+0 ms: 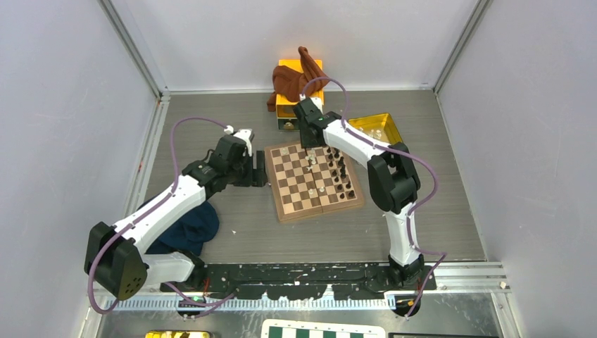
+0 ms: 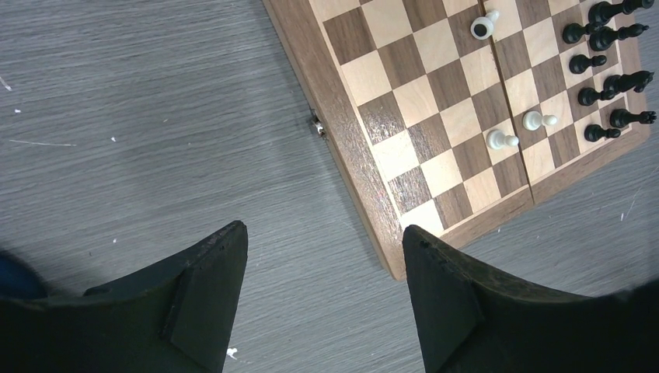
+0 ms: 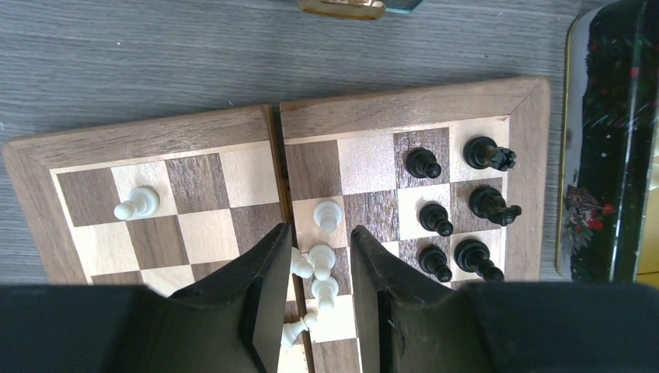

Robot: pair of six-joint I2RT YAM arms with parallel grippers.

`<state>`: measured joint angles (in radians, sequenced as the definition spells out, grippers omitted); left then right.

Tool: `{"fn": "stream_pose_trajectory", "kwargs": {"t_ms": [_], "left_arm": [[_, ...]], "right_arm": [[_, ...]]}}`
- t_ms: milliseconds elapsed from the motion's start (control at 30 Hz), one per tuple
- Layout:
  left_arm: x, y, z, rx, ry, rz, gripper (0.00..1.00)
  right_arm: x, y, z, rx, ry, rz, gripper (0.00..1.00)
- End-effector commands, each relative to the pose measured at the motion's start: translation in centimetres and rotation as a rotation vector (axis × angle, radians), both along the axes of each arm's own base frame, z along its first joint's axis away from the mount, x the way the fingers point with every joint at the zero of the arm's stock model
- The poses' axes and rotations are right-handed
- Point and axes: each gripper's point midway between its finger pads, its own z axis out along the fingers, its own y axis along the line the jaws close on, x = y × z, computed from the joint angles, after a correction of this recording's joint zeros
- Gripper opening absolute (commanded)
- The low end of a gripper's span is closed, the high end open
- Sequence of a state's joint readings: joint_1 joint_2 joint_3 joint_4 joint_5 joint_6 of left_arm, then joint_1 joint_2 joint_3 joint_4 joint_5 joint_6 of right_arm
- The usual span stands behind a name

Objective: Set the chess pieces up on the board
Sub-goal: Pick up the chess piece from the chessboard.

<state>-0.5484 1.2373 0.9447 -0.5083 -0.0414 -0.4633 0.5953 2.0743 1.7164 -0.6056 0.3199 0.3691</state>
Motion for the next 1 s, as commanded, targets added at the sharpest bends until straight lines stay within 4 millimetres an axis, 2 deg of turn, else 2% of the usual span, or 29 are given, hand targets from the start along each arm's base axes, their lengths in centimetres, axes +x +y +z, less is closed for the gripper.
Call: {"fn": "stream_pose_trajectory", "kwargs": {"t_ms": [0,367,967], "left_arm": [[1.2,-0.3,1.8,-0.017,-0.054,0.001,0.74],[1.2,-0.3,1.6,-0.013,-0.047,0.000,0.74],[1.2,-0.4,1.1,-0.008,-0.037,0.000,0.73]], "right_arm": [[1.1,0.6,1.1,0.043,-0.038,-0.010,0.40],[1.2,0.4,0.1,0.051,-0.017,-0.014,0.40],[1.4,0.4,-1.3,0.059,0.013,-0.013,0.33]]}}
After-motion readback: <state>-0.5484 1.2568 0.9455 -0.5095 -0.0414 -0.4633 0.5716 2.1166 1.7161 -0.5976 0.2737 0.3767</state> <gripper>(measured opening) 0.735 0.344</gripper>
